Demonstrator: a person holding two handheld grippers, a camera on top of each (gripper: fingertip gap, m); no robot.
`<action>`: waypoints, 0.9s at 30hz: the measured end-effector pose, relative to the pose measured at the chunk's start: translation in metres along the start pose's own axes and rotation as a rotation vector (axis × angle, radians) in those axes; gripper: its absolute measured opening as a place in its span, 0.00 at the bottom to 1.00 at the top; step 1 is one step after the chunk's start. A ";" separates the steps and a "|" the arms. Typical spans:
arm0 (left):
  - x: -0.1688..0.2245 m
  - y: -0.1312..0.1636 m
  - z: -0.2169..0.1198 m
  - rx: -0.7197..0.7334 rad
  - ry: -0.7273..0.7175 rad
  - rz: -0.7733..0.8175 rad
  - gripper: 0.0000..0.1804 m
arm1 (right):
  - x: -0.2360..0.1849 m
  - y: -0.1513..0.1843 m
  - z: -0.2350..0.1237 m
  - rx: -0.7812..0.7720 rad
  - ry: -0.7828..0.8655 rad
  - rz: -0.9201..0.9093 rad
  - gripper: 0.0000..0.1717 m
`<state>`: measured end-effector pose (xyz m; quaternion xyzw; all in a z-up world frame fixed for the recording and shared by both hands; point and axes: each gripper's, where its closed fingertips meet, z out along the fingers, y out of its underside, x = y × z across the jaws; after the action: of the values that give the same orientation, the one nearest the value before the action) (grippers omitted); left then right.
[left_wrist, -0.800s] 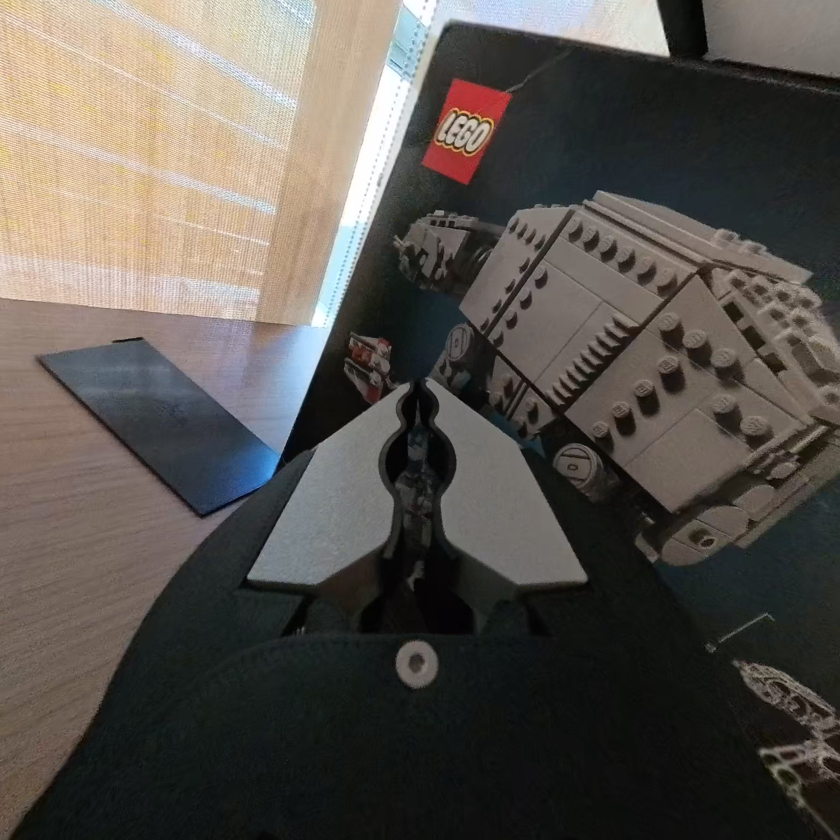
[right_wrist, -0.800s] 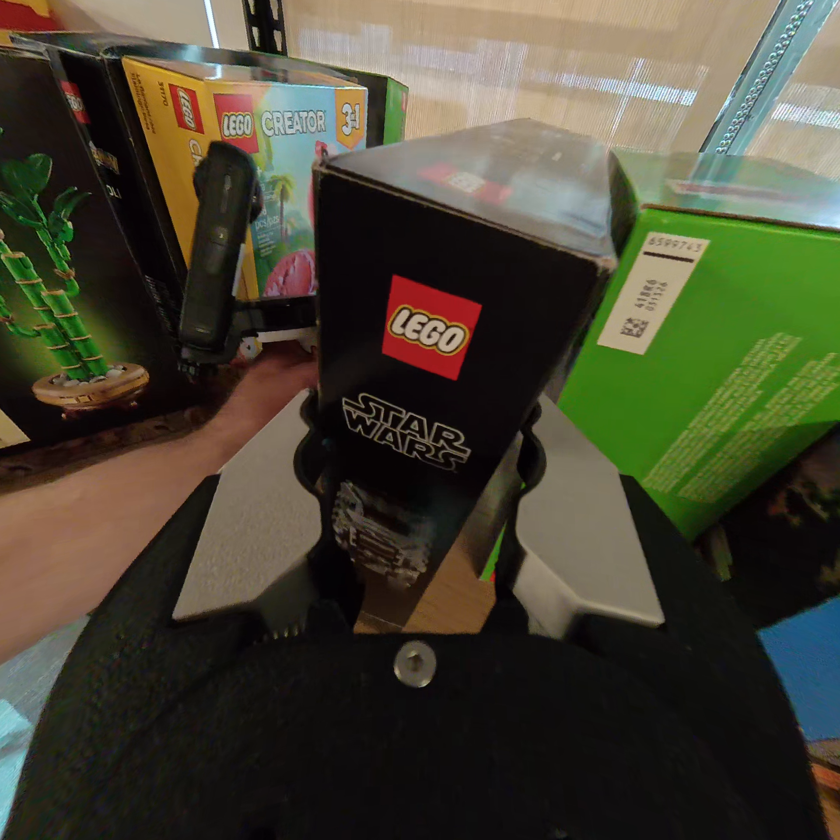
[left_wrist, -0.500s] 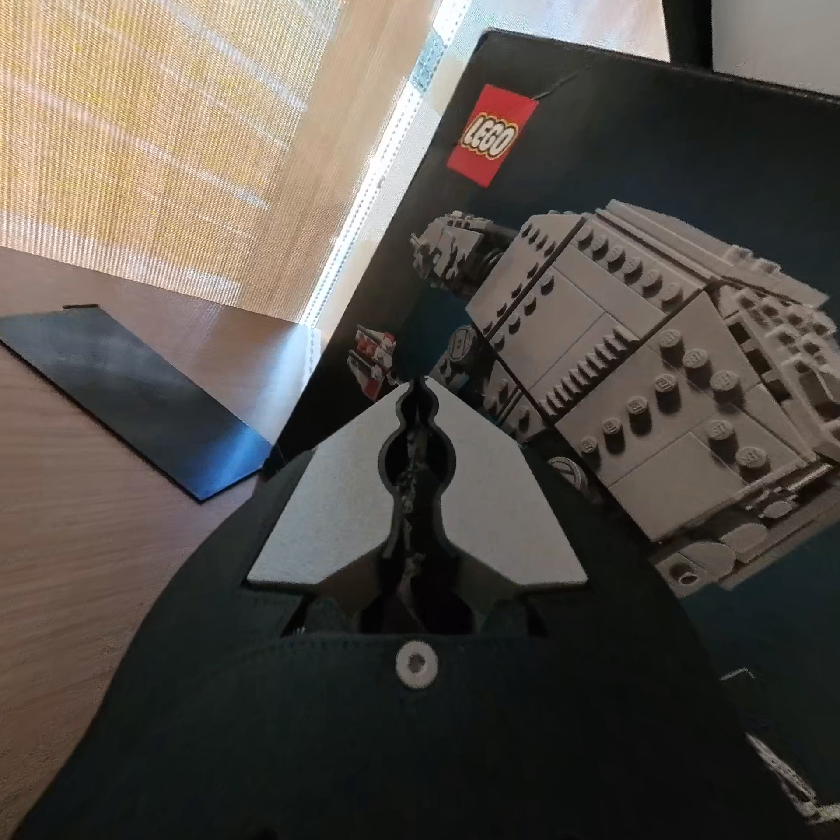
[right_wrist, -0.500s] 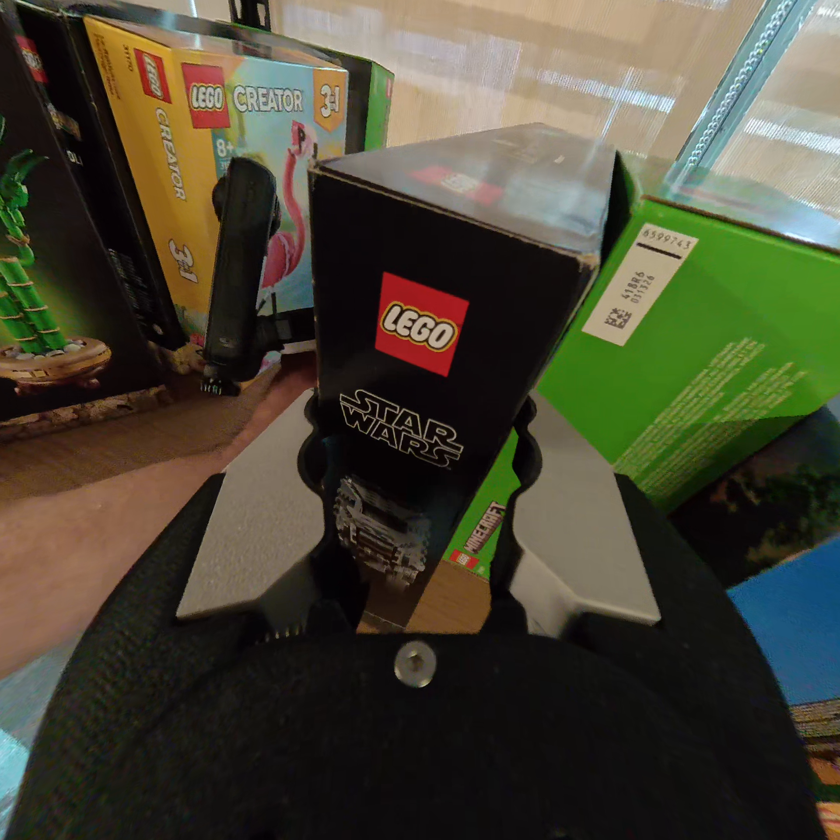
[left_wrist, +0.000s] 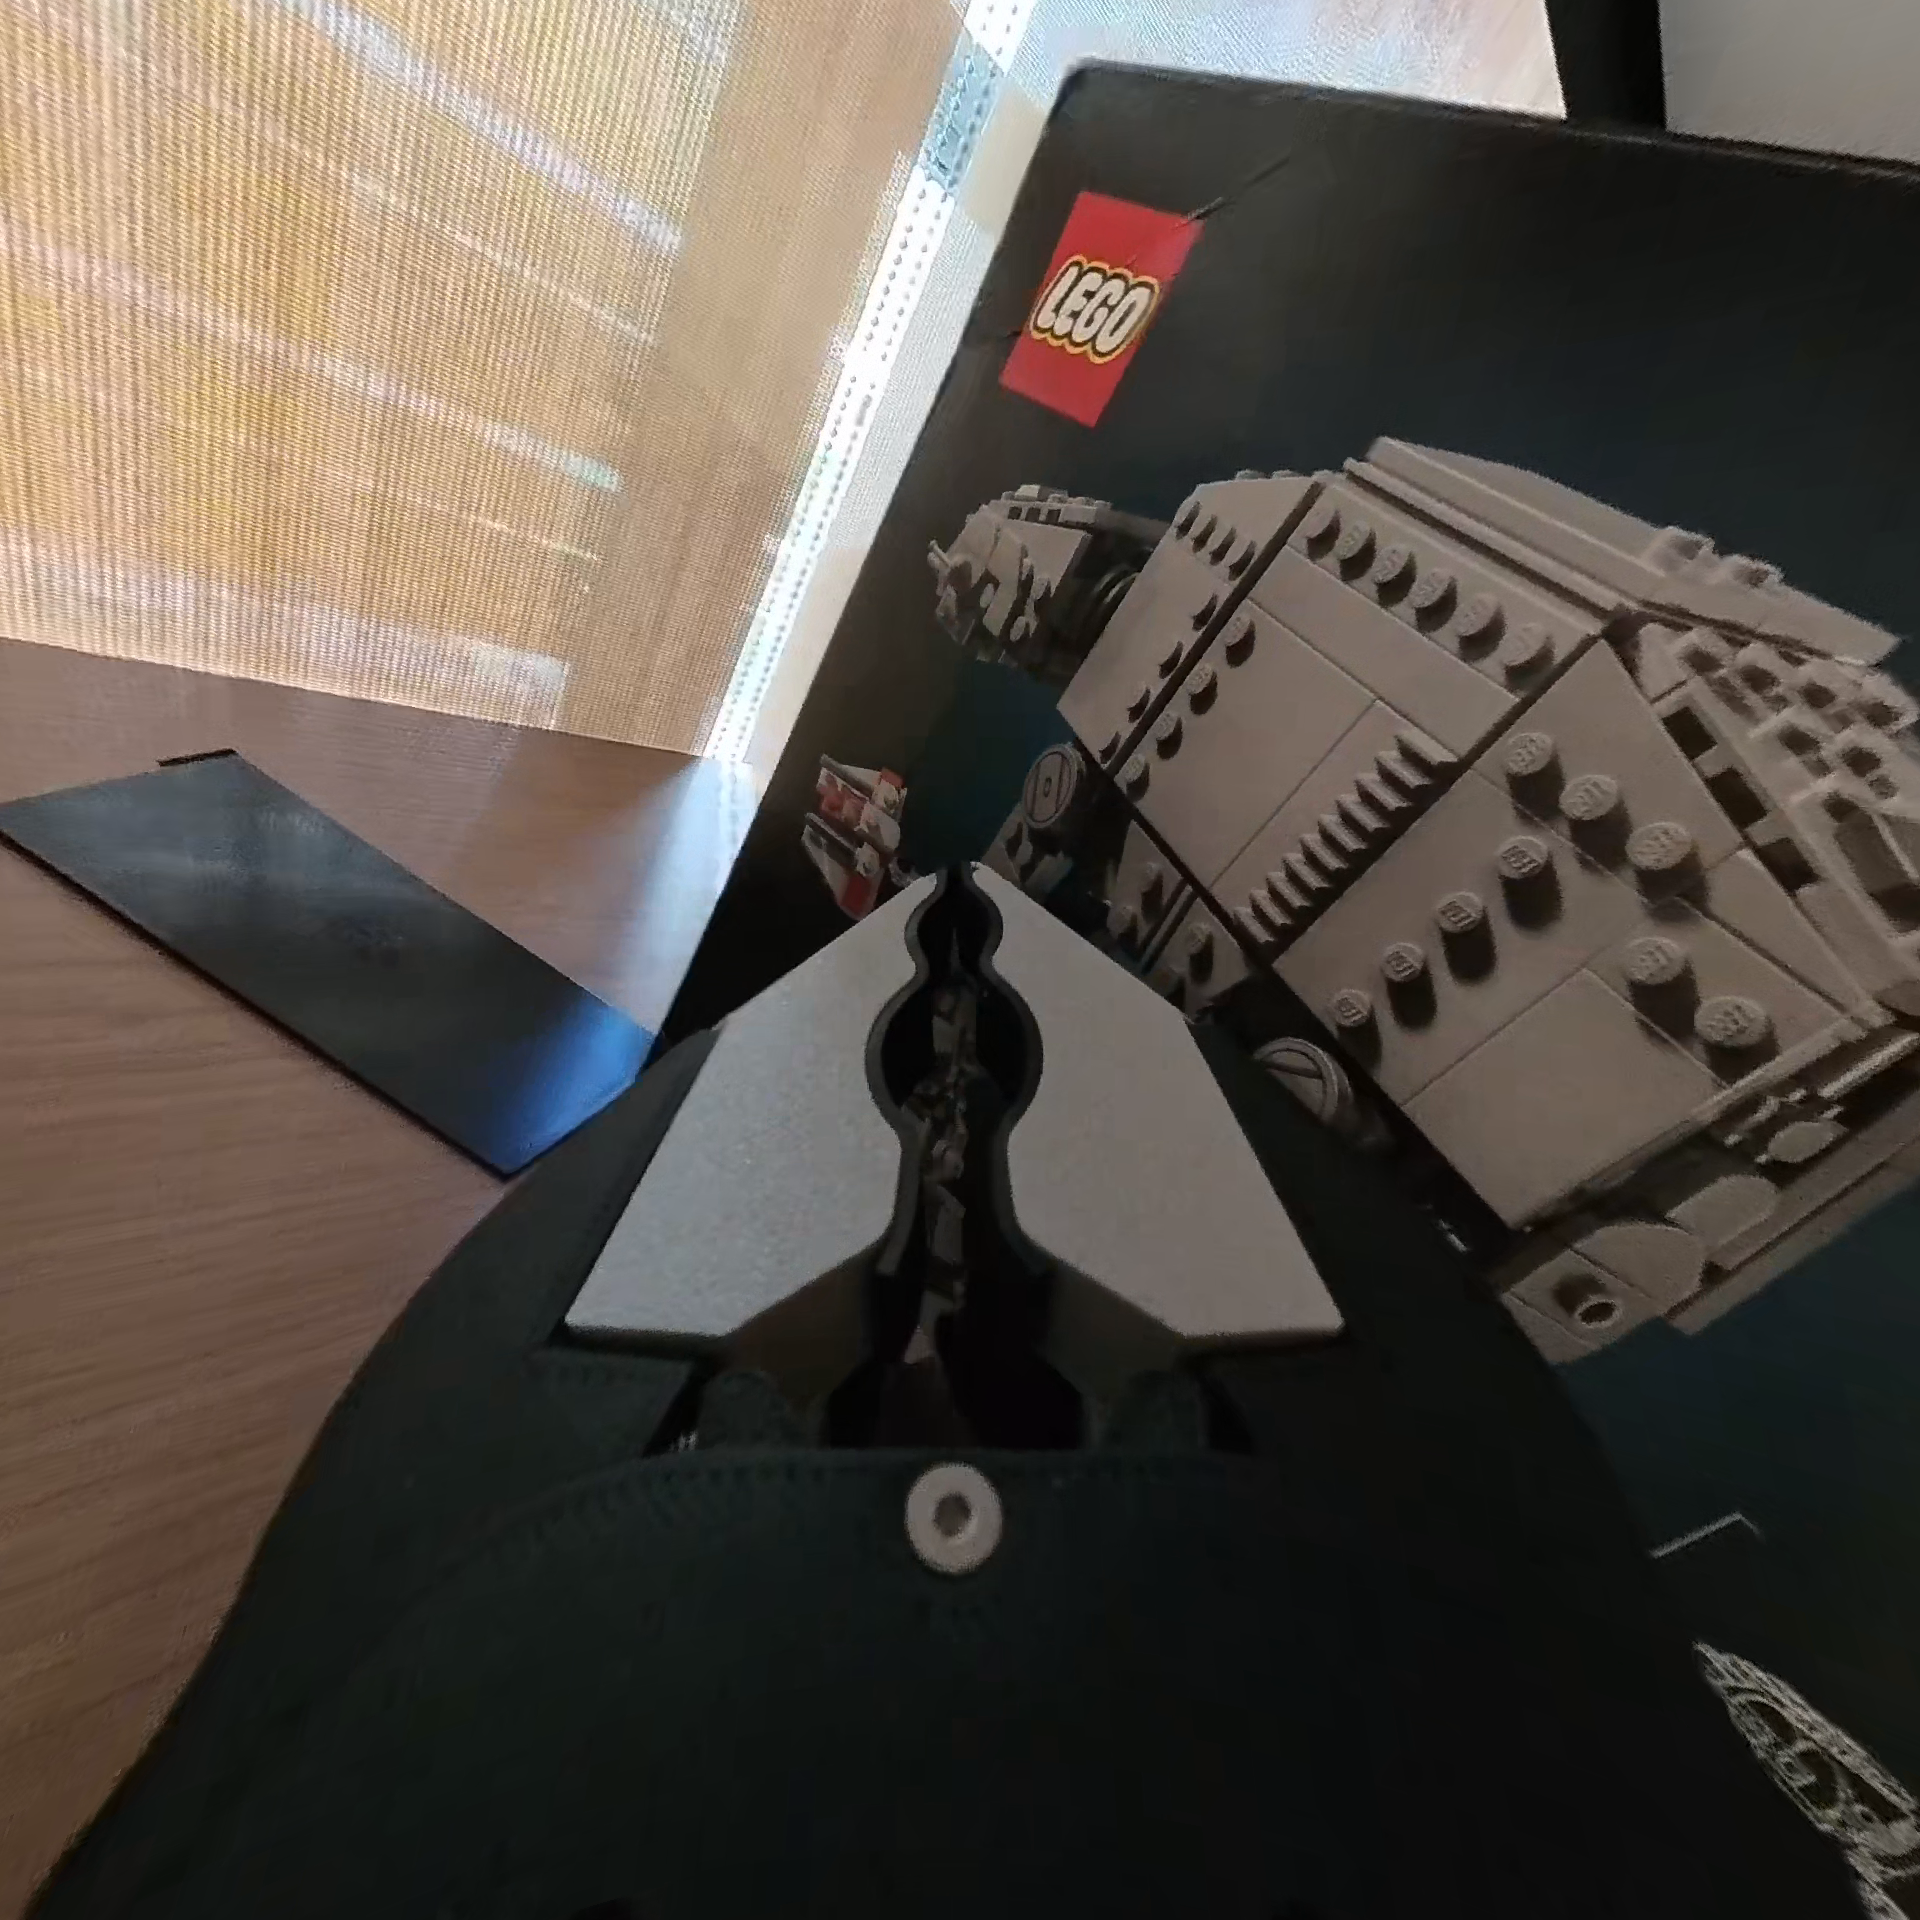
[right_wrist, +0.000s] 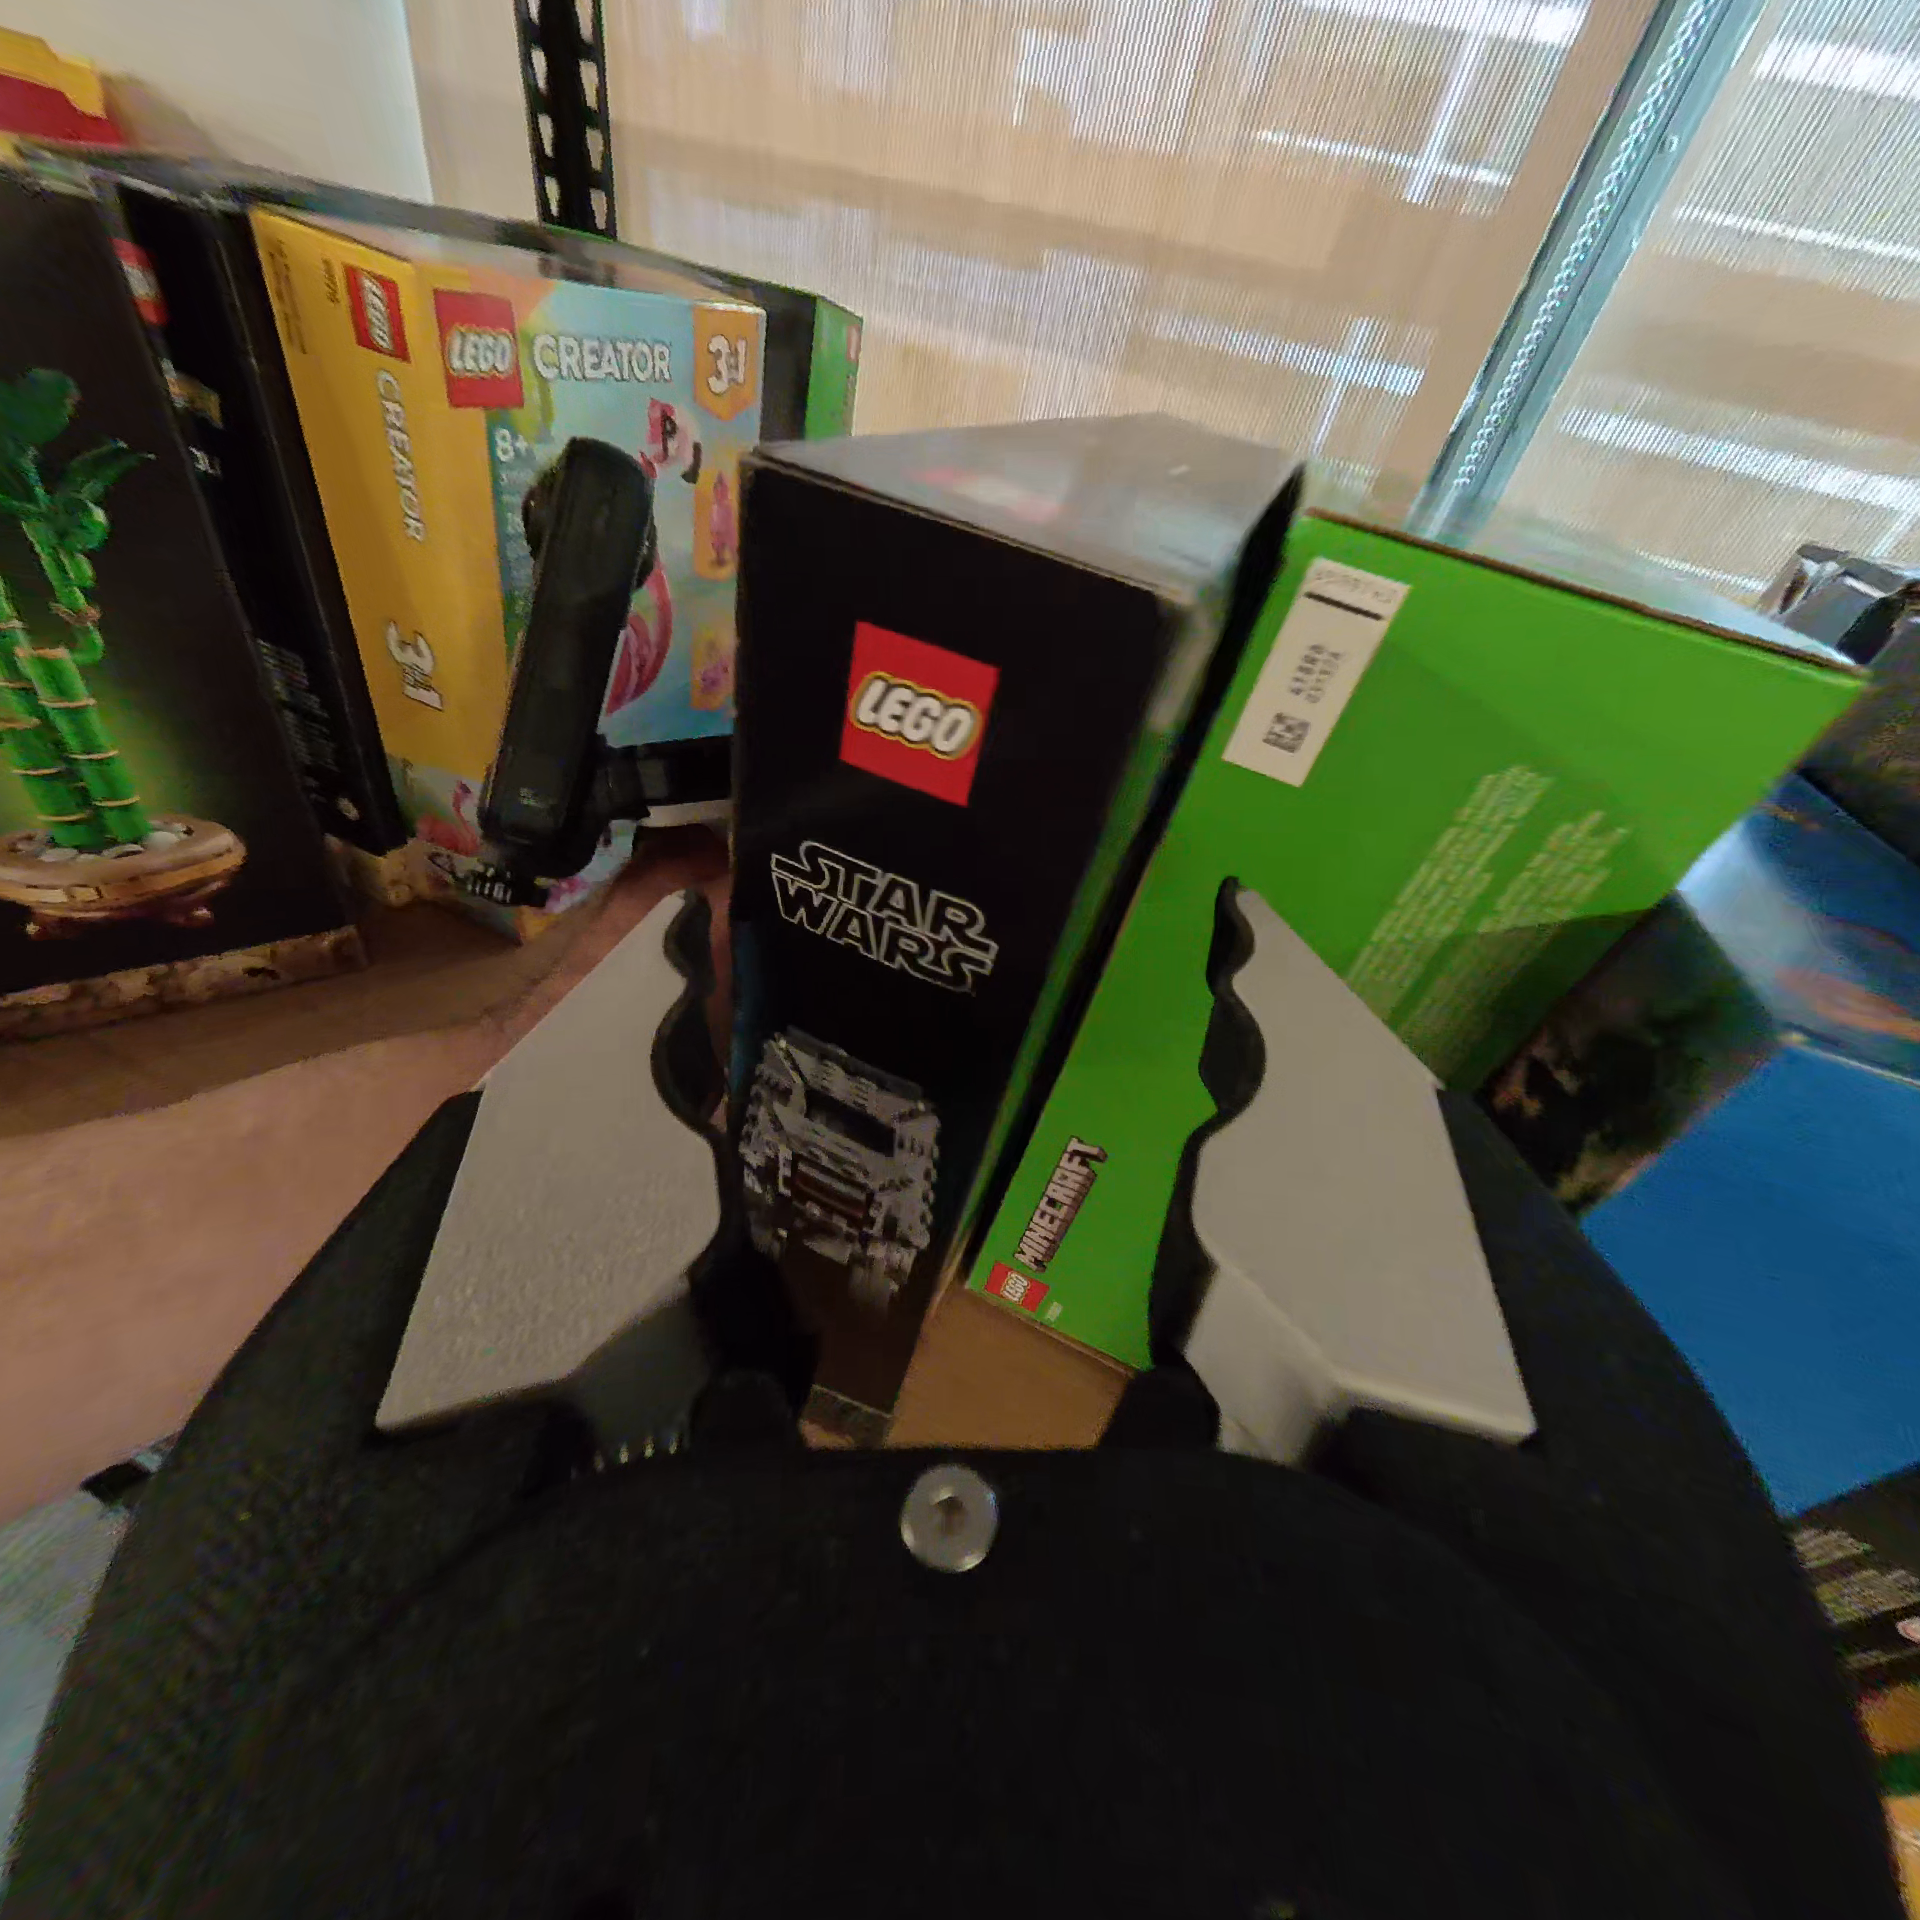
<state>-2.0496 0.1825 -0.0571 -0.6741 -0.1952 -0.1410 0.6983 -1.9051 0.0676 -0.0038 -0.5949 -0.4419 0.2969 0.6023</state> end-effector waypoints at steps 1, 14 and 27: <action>-0.002 -0.001 -0.001 -0.001 -0.008 0.015 0.00 | -0.001 0.000 -0.003 0.005 -0.014 0.013 0.54; 0.006 -0.033 -0.038 0.048 -0.011 0.163 0.09 | -0.023 -0.017 -0.039 0.105 -0.093 -0.034 0.51; 0.064 -0.044 -0.241 0.177 -0.070 0.647 0.18 | -0.115 -0.047 -0.066 0.284 -0.405 -0.037 0.44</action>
<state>-1.9932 -0.0561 0.0085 -0.6423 -0.0066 0.1287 0.7555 -1.9042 -0.0697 0.0277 -0.4245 -0.5184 0.4582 0.5841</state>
